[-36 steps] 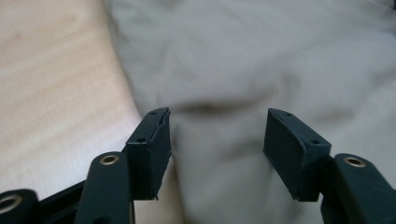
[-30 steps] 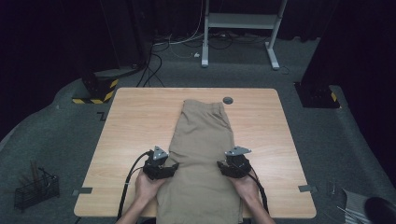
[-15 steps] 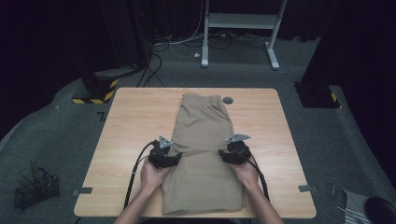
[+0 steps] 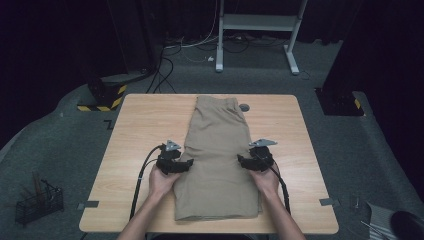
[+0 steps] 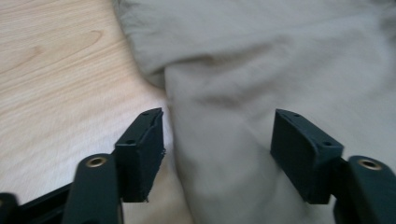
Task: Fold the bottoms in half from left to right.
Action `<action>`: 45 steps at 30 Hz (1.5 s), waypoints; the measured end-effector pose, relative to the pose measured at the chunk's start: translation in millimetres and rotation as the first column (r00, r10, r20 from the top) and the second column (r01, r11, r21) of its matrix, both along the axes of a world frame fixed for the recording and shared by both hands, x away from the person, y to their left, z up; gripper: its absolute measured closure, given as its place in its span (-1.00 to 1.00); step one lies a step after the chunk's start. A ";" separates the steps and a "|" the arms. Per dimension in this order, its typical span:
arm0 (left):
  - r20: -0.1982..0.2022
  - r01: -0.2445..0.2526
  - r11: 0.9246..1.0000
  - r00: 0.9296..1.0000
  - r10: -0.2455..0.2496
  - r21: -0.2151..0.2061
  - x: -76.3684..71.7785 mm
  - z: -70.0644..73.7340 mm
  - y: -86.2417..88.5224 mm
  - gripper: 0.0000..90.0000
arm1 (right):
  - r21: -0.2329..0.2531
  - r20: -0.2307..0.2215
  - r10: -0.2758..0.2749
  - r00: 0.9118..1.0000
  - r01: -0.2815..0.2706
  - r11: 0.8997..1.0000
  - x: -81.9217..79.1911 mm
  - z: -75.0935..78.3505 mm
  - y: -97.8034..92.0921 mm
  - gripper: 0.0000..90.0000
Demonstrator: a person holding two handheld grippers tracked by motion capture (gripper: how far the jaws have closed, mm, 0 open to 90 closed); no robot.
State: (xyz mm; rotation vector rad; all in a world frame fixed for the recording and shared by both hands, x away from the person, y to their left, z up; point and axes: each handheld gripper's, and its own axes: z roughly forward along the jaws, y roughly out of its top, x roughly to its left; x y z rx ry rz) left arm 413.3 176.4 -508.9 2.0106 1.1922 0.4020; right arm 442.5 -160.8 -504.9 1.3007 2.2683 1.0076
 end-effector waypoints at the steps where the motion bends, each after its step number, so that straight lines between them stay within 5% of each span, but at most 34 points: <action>1: 0.001 -0.001 1.000 1.000 0.001 -0.008 -4.5 1.2 1.8 -0.31 | -0.003 -0.001 -0.004 1.000 0.004 1.000 -4.4 1.1 -3.5 -0.22; 11: -0.064 -0.025 1.000 0.998 0.024 -0.018 -12.8 -9.4 3.7 -0.41 | -0.026 -0.022 -0.038 0.999 0.037 0.999 -31.2 -10.0 -15.5 -0.28; 17: -0.033 -0.029 0.999 0.999 0.030 0.028 -16.4 -10.6 -4.7 -0.41 | -0.067 -0.001 -0.040 0.999 0.040 0.997 -37.0 -13.7 -8.8 -0.11; 25: 0.005 -0.025 0.996 1.000 0.025 0.088 -20.8 -9.5 -16.3 0.06 | -0.060 0.005 0.000 1.000 0.000 0.998 -41.4 -12.8 -5.3 0.29; 32: 0.014 0.004 0.998 1.000 -0.005 0.066 -23.1 -10.1 -18.4 0.51 | -0.056 0.014 0.030 0.999 -0.029 0.998 -43.7 -13.0 -3.1 0.57; 45: -0.021 0.036 0.999 0.999 -0.036 0.000 -18.7 -11.0 -14.0 0.87 | -0.038 0.019 0.064 0.998 -0.063 0.997 -44.1 -14.3 -0.9 0.90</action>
